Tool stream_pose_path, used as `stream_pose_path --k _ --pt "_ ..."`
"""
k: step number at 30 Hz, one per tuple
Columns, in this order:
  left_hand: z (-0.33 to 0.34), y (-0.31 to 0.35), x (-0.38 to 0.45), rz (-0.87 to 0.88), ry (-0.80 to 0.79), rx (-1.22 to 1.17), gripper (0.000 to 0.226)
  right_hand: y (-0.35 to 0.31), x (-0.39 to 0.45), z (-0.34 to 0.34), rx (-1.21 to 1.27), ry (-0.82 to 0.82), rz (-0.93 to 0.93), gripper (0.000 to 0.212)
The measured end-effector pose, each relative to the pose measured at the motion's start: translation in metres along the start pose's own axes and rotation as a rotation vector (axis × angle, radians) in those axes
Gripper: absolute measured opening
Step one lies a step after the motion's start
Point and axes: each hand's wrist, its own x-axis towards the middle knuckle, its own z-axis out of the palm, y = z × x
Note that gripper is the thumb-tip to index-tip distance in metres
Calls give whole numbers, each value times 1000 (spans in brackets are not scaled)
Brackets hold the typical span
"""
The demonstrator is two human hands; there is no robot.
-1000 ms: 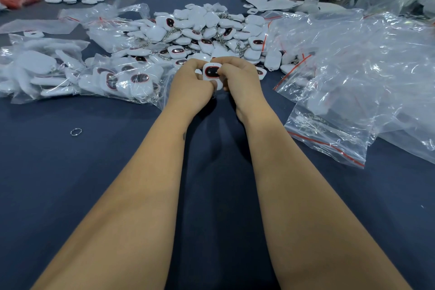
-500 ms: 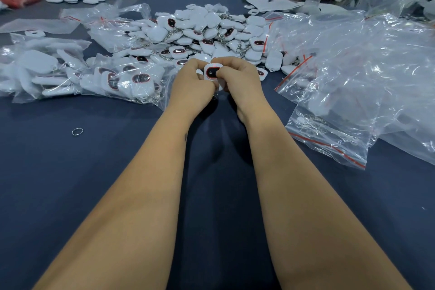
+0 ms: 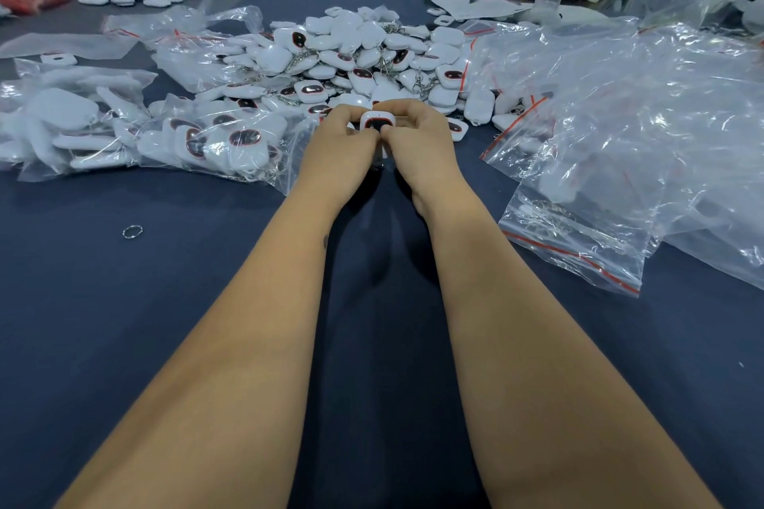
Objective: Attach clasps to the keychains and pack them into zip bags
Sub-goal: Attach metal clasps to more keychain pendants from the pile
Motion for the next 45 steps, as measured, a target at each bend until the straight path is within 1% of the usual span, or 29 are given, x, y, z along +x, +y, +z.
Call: stream_pose_path --k 4,8,19,24,32,34,36,38,40,43,45 --pt "0 0 0 4 8 6 12 1 0 -1 -17 -8 -7 36" --pt "0 -1 1 -1 10 16 12 1 0 -1 -20 -13 -15 37" --pt "1 -1 1 -5 20 34 10 1 0 -1 -53 -23 -28 37" --pt "-1 -2 1 42 9 111 4 1 0 -1 -72 -34 -22 35" --pt "1 -5 2 98 23 167 6 2 1 -1 -86 -44 -28 35" --pt "2 -4 2 89 52 137 6 3 2 0 -93 -25 -23 31" --pt "2 -2 1 63 122 68 8 4 4 1 -123 -10 -15 31" --pt "0 1 1 36 201 -44 12 4 4 2 -169 -14 -4 33" --pt "-2 4 0 20 255 -184 18 3 1 3 -217 -36 -7 28" --pt "-4 7 0 22 293 -325 23 2 -3 4 -268 -64 -57 15" --pt "-4 8 0 35 295 -379 25 3 -4 3 -257 -76 -81 12"
